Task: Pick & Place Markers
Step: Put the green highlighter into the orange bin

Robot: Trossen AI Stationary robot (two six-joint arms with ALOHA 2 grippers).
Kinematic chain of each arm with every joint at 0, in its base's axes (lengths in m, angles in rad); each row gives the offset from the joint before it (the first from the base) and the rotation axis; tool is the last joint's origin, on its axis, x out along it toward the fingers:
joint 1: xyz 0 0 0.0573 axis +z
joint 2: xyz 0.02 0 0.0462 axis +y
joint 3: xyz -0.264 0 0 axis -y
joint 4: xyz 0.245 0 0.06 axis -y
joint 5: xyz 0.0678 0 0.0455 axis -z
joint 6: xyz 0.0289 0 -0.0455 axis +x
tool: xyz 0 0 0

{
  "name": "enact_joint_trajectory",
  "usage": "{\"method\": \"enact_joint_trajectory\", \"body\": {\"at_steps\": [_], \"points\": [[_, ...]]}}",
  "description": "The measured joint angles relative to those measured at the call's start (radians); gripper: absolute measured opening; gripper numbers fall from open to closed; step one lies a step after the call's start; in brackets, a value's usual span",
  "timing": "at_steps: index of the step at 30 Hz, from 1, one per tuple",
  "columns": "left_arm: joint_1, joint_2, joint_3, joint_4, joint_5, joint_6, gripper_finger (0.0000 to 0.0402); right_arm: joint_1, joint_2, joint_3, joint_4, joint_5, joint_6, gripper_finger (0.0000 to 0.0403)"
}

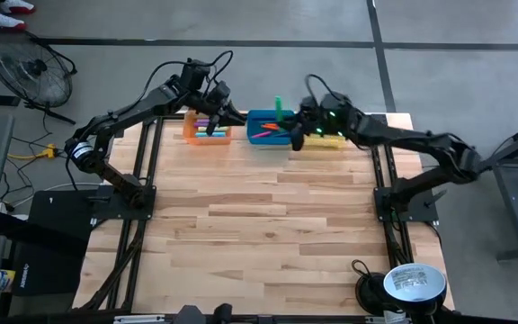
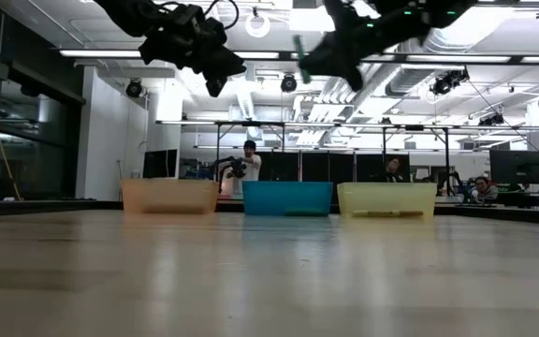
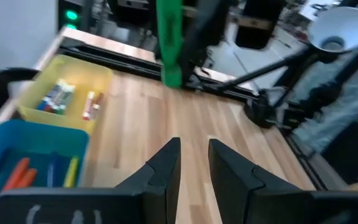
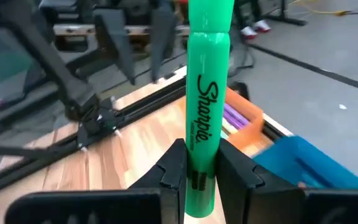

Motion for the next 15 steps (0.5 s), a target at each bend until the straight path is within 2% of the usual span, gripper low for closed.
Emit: {"method": "enact_joint_trajectory", "body": {"at_steps": [8,15], "points": [[0.000,0.000,0.000,0.123,-0.106,-0.080,0.0080,-0.031,0.175,0.293,-0.149,-0.109,-0.151,0.0051],[0.000,0.000,0.000,0.202,-0.185,-0.102,0.0081,-0.058,0.200,0.364,-0.176,-0.164,-0.192,0.0051]]}}
